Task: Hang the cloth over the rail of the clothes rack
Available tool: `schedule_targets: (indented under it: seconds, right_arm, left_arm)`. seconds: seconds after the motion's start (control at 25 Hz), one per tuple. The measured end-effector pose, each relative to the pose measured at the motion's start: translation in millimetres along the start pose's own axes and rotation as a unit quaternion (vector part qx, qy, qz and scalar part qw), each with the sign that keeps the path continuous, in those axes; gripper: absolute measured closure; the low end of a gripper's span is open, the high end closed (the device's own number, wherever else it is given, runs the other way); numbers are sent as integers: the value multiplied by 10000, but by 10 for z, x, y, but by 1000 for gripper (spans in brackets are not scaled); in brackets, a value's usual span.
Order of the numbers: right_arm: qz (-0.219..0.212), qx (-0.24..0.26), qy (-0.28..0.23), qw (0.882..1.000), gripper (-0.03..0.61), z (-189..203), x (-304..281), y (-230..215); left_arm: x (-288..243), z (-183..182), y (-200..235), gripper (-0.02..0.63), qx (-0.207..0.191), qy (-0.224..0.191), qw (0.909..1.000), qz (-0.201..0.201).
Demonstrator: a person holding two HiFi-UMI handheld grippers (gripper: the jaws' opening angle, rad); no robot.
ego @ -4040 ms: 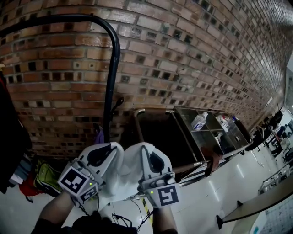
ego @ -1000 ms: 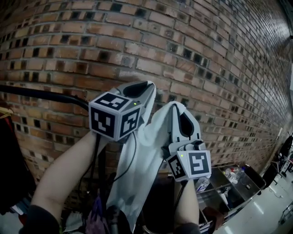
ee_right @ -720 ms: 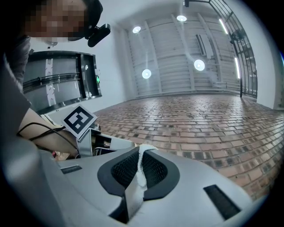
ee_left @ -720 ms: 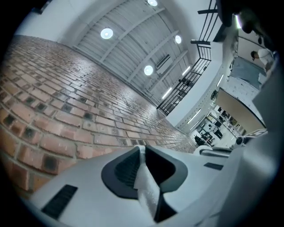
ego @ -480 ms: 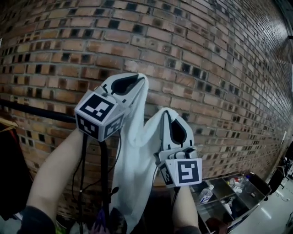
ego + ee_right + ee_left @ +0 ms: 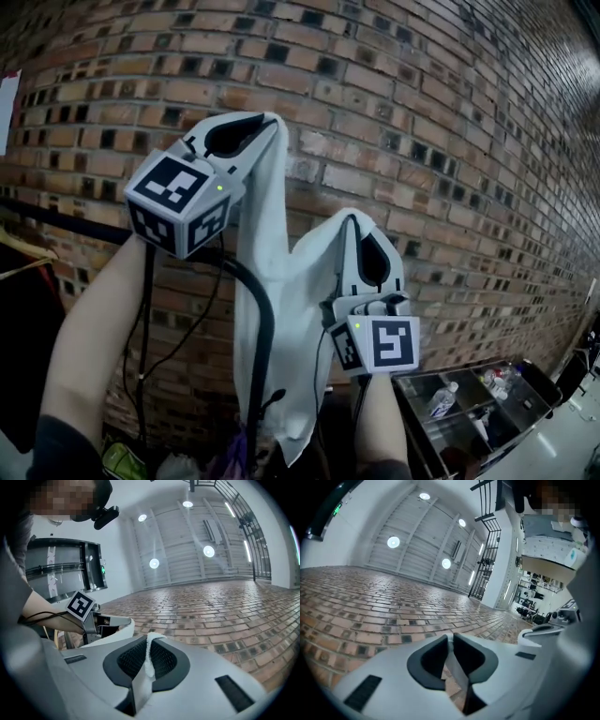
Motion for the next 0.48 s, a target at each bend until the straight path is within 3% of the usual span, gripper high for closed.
schedule_targets:
  seconds: [0.32, 0.48]
  right_arm:
    - [-212, 299, -60, 9993, 546, -218, -545, 664]
    - [-550, 978, 94, 9936, 546, -288, -787, 1166]
  left_arm:
    - [579, -268, 832, 535, -535, -34, 9985, -130]
    - [1038, -374, 1294, 535, -622, 287, 9974, -211]
Point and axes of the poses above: the fingertips, and each gripper's own axes: x backward along the fingers, y to its left, z out of its underside, the point moved 9 cm from there along x, backward along the fingers, and after that the axes turned 1 degree about -y, right-handed, at the moved point
